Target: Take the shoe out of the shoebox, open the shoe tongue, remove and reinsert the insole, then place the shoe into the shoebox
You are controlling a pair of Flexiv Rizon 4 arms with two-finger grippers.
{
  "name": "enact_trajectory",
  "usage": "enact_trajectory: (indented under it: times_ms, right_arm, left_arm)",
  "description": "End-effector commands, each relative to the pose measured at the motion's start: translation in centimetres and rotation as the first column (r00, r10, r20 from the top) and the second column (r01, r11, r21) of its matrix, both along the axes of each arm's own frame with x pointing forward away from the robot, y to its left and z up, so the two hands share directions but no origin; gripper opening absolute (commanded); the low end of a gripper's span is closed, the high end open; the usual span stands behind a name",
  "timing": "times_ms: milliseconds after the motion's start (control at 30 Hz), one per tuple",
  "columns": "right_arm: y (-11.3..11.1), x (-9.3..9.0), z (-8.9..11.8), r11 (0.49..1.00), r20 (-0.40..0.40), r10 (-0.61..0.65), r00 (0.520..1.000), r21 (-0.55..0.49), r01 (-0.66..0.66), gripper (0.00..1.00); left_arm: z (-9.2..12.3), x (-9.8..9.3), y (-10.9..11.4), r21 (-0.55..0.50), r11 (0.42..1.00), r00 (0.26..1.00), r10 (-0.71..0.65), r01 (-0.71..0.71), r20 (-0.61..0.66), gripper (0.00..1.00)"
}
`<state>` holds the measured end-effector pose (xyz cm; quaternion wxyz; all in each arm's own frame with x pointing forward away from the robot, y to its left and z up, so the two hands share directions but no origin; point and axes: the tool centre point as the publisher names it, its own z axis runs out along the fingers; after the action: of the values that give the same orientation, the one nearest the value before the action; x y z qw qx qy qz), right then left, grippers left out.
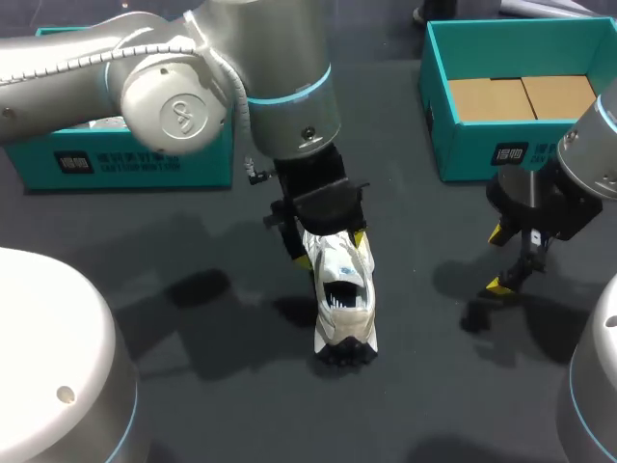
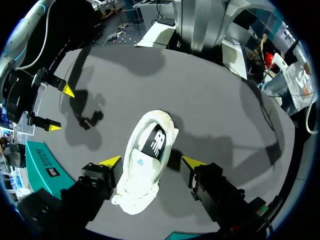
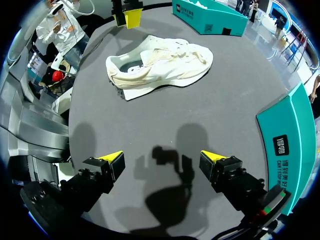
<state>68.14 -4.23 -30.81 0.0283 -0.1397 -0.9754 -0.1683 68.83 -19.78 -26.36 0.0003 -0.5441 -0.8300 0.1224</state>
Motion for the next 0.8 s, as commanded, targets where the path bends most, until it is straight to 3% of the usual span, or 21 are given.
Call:
enact_trajectory:
  times_ms: [33, 467, 600, 700, 767, 800]
  right_arm:
    - [0.0, -0.1, 0.0, 1.0, 0.002, 0.0, 1.0, -0.001, 0.0, 1.0]
    - [0.0, -0.1, 0.0, 1.0, 0.002, 0.0, 1.0, -0.001, 0.0, 1.0]
    - [0.0, -0.1, 0.0, 1.0, 0.002, 0.0, 1.0, -0.001, 0.0, 1.0]
    - [0.0, -0.1, 0.0, 1.0, 0.002, 0.0, 1.0, -0.001, 0.0, 1.0]
    - [0.0, -0.1, 0.0, 1.0, 0.002, 0.0, 1.0, -0.001, 0.0, 1.0]
    - [0.0, -0.1, 0.0, 1.0, 0.002, 0.0, 1.0, -0.001, 0.0, 1.0]
  left_arm:
    - [1.1, -0.6, 0.5, 0.019, 0.994, 0.992, 0.109, -0.108, -0.056, 1.0]
    - [1.6, -0.7, 0.7, 0.015, 0.994, 0.992, 0.11, -0.11, -0.068, 1.0]
    - [1.7, -2.5, 0.2, 0.015, 0.973, 0.972, 0.233, -0.232, -0.038, 1.0]
    - [1.8, -3.7, 0.3, 0.029, 0.932, 0.932, 0.361, -0.36, -0.027, 1.0]
    - [1.9, -4.2, 0.2, 0.052, 0.861, 0.862, 0.507, -0.505, -0.02, 1.0]
    - [1.9, -4.3, 0.1, 0.056, 0.802, 0.803, 0.594, -0.595, 0.041, 1.0]
